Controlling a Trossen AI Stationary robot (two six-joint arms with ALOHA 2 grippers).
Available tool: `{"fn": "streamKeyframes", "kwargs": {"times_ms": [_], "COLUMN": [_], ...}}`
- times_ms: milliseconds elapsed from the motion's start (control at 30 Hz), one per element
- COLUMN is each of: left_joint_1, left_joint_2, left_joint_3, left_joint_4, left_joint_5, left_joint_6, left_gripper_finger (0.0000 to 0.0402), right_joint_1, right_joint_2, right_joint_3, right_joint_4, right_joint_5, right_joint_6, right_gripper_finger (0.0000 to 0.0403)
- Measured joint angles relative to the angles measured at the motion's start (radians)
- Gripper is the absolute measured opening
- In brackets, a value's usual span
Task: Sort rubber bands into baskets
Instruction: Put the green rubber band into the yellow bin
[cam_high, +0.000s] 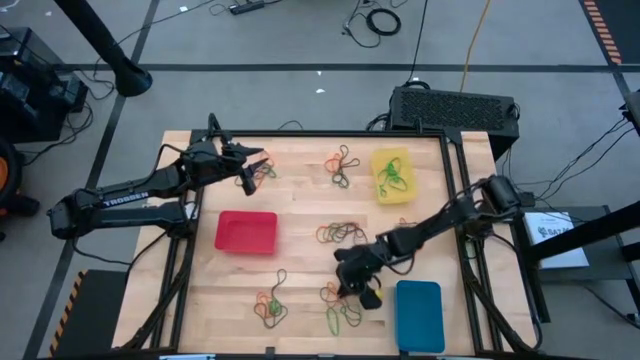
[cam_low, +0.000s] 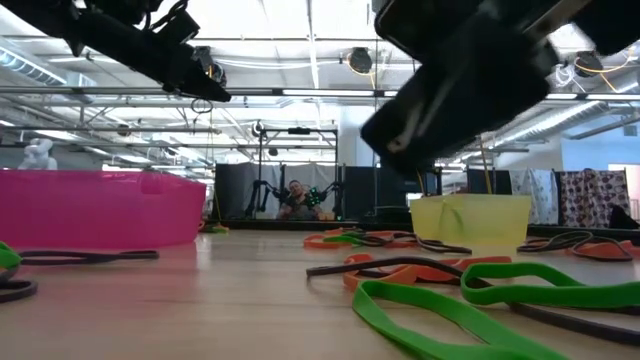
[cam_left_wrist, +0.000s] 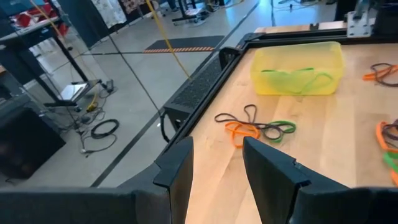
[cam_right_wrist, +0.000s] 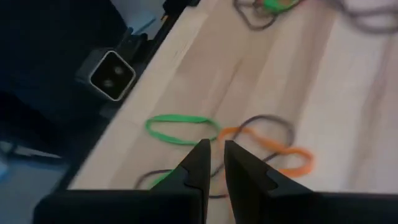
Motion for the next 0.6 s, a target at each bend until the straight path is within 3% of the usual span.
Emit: {"fn": "streamKeyframes", "kwargs": {"times_ms": [333,600], "left_joint_1": [0.0,0.0], "left_joint_2": [0.0,0.0], "left_joint_3": [0.0,0.0], "left_joint_4": [0.0,0.0], "left_joint_5": [0.007,0.007], "left_joint_6": [-0.004,-0.007], "left_gripper_finger": [0.0148,0.0148], "right_joint_1": [0.056,0.096], "right_joint_2": [-0.001,0.0], "right_joint_3": [0.0,0.0], "right_joint_4": [-0.101,-0.218], "right_joint_5": [0.086,0.09], "right_joint_6": [0.417,0.459], "right_gripper_finger": [0.0045,0.0112]}}
